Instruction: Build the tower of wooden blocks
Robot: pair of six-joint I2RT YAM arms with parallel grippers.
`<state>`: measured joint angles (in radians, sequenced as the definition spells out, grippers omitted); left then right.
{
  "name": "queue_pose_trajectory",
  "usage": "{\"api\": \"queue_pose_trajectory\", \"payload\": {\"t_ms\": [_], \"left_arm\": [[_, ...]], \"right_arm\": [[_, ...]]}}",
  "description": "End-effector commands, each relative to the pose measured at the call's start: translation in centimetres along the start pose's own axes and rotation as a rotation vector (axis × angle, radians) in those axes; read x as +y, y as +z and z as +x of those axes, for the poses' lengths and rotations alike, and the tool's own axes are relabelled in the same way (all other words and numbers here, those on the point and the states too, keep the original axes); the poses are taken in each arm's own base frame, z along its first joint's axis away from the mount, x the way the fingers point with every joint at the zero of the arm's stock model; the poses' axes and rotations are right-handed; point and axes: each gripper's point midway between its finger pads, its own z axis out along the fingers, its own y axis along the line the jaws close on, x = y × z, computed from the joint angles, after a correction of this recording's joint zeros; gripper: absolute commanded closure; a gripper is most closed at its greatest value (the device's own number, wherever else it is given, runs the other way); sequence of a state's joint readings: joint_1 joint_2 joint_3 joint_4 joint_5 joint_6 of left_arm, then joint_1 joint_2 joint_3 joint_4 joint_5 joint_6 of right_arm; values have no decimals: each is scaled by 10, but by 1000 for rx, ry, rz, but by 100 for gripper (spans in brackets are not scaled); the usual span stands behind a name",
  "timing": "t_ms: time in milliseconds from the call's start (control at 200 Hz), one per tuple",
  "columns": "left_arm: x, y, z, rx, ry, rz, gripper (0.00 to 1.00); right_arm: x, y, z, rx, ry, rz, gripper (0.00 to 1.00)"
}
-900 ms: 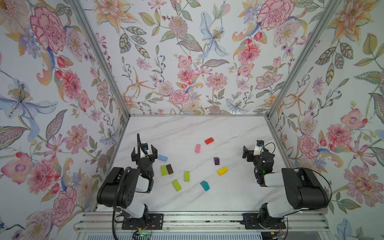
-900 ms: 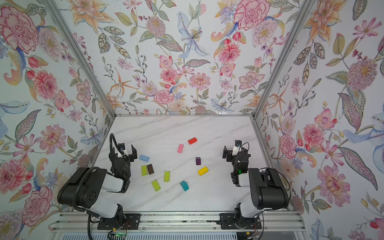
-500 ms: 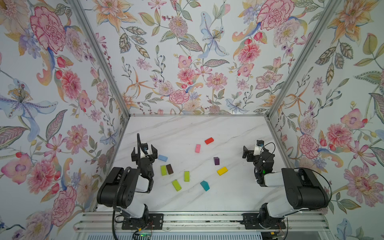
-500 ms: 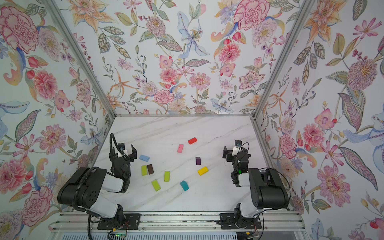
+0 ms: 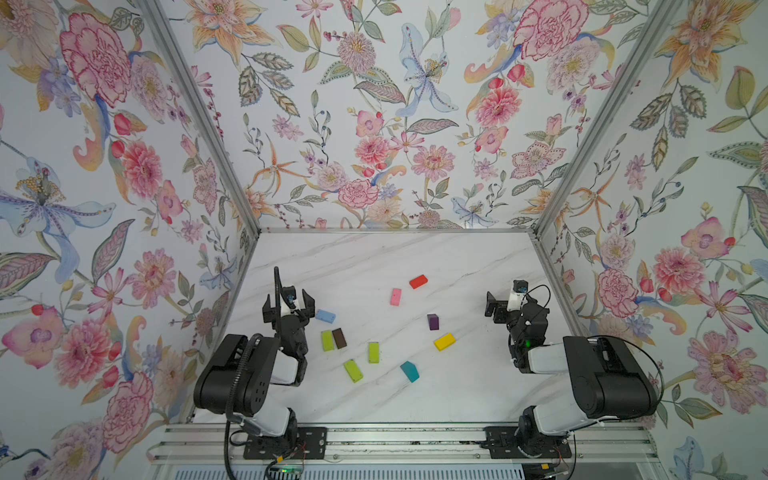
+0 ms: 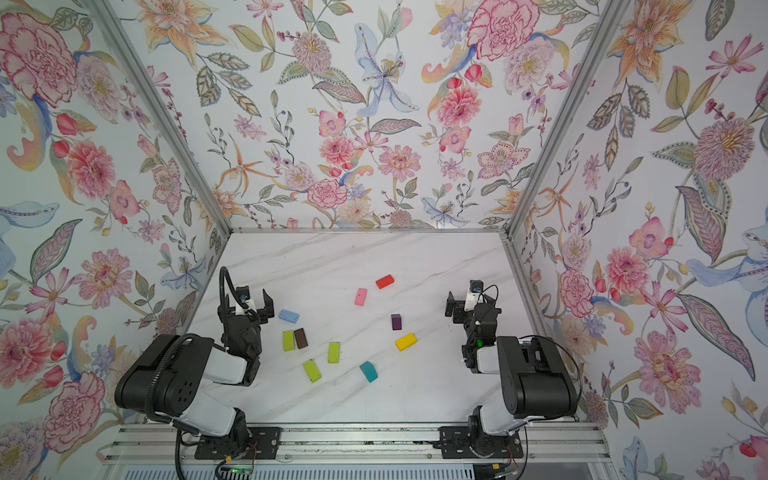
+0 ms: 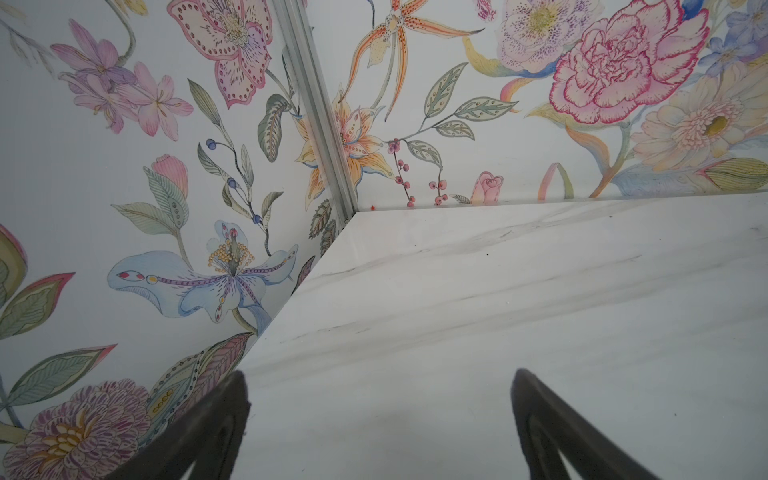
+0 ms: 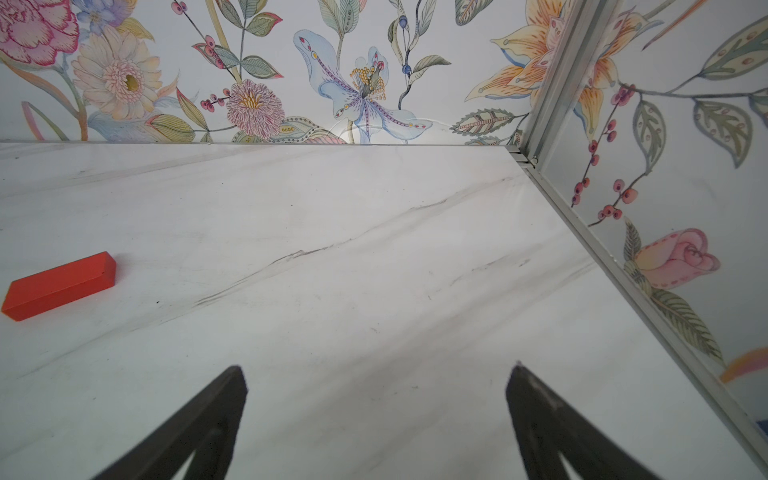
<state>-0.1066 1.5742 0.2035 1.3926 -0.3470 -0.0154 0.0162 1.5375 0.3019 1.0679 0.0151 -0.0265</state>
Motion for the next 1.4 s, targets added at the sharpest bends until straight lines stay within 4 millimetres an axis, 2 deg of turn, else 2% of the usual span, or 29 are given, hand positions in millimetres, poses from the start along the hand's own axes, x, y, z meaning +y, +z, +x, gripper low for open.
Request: {"api": "queue_pose_trajectory", "payload": {"t_ms": [0, 921, 1091, 1181, 1196, 1256, 1391], "left_arm": [[4, 2, -4, -18, -25, -14, 0], [4, 1, -4, -20, -24, -14, 1], [4, 0, -5, -25, -20, -17, 1], [-3, 0, -5, -15, 9, 8, 1], [-1, -2, -14, -41, -3, 7, 1], [-1, -3, -19, -40, 8, 0, 1], [-21, -3, -43, -27, 106, 29, 1]], "right_arm": [[-2, 1, -1, -9, -5, 7, 1], [-1, 0, -2, -11, -12, 10, 1], [-6, 1, -13, 8, -25, 78, 1], [-11, 3, -21, 76, -23, 144, 1], [-11, 3, -22, 90, -13, 153, 1], [-17, 4, -25, 157, 63, 200, 1], [-11, 6, -27, 311, 124, 206, 1]]}}
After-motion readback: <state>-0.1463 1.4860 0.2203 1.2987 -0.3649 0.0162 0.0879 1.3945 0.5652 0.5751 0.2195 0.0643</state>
